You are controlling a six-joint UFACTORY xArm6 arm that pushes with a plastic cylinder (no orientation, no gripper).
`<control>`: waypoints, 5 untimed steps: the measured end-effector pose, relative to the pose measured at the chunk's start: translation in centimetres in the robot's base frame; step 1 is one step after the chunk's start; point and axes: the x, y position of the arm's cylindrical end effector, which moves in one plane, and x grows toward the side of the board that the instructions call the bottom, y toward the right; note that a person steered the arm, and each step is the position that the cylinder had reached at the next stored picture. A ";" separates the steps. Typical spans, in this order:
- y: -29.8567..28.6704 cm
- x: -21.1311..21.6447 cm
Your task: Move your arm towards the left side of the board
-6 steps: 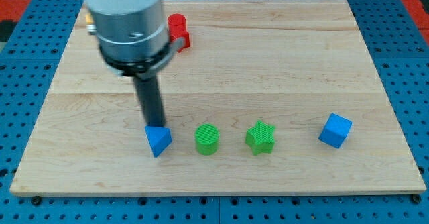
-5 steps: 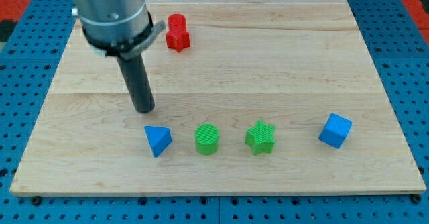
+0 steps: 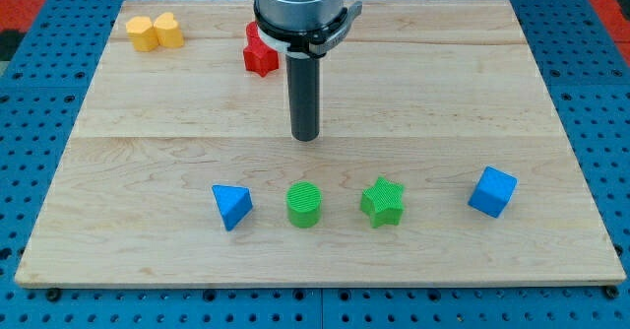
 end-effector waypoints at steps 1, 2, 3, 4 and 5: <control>0.4 0.1; 0.4 0.1; 0.2 0.1; 0.2 0.1; 0.0 0.1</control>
